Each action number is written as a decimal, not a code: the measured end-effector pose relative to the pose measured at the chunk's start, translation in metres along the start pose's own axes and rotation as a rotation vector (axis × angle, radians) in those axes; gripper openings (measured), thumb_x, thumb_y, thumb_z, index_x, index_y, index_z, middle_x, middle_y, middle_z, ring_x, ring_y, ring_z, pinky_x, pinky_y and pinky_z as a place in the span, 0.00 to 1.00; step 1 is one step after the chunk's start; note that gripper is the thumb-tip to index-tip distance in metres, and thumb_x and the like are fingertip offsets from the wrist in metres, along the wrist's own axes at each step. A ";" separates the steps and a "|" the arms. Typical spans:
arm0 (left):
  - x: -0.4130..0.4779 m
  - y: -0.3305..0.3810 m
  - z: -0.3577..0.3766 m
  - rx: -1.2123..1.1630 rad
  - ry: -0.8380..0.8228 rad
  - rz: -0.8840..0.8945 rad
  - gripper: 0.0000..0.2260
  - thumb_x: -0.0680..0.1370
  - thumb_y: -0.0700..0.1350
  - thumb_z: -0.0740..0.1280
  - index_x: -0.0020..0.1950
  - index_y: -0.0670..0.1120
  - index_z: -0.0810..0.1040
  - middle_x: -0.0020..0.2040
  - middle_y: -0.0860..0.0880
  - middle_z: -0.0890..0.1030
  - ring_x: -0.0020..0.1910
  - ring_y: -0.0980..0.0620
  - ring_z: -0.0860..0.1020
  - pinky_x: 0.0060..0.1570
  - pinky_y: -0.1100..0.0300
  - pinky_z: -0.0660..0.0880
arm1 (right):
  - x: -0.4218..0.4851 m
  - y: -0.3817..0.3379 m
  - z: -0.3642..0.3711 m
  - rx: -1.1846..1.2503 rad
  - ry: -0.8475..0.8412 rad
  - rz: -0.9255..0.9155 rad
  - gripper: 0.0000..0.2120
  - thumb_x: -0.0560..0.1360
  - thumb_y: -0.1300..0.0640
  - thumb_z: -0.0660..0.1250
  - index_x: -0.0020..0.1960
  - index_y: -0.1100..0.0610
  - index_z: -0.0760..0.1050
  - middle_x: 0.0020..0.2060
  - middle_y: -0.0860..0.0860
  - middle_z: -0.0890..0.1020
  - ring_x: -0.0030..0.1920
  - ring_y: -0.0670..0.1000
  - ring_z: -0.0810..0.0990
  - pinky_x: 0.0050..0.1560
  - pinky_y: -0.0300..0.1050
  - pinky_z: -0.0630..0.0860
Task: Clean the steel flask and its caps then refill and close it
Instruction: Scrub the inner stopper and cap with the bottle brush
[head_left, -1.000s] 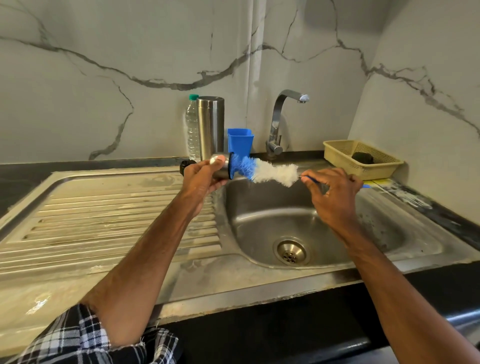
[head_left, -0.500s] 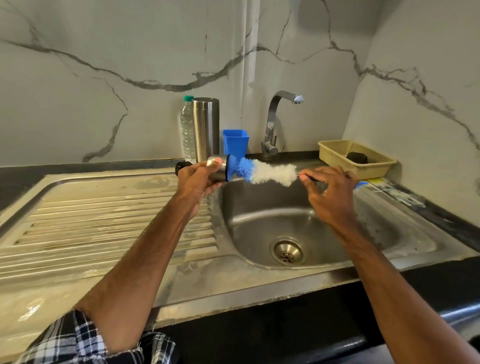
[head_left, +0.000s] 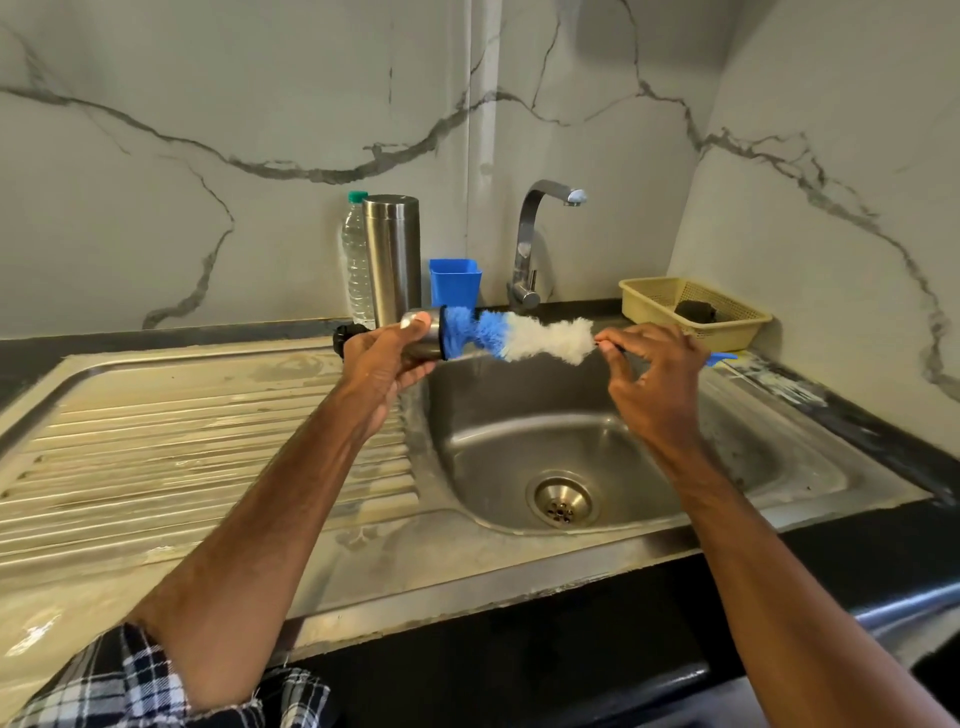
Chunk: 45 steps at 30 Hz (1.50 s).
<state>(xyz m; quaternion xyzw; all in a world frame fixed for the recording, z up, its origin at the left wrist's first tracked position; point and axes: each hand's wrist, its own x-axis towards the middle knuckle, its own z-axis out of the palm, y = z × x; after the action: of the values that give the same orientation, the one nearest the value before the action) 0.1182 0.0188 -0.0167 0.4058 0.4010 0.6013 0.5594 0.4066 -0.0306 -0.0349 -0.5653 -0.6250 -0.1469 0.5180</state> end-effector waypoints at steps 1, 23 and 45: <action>0.001 0.000 0.000 -0.010 0.009 -0.002 0.18 0.77 0.44 0.74 0.60 0.33 0.80 0.52 0.38 0.86 0.53 0.43 0.85 0.52 0.51 0.83 | 0.001 0.001 -0.001 -0.001 0.015 0.022 0.08 0.76 0.58 0.73 0.55 0.53 0.84 0.48 0.49 0.85 0.53 0.53 0.77 0.57 0.45 0.56; -0.005 0.001 0.004 0.012 -0.018 0.030 0.18 0.76 0.43 0.74 0.62 0.34 0.80 0.54 0.38 0.85 0.54 0.43 0.85 0.55 0.48 0.82 | 0.003 0.013 0.001 0.088 -0.081 0.097 0.09 0.76 0.56 0.73 0.56 0.49 0.84 0.47 0.46 0.85 0.52 0.53 0.81 0.60 0.65 0.72; 0.002 0.003 -0.003 -0.110 0.136 0.008 0.18 0.75 0.42 0.76 0.63 0.36 0.80 0.56 0.39 0.84 0.55 0.44 0.84 0.53 0.50 0.83 | 0.004 0.009 -0.006 0.065 -0.054 0.145 0.09 0.76 0.55 0.73 0.56 0.51 0.84 0.49 0.46 0.86 0.53 0.52 0.81 0.62 0.65 0.72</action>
<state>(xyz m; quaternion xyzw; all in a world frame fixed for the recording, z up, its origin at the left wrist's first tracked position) 0.1140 0.0207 -0.0153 0.3344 0.4028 0.6508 0.5499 0.4175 -0.0304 -0.0328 -0.5959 -0.6003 -0.0734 0.5283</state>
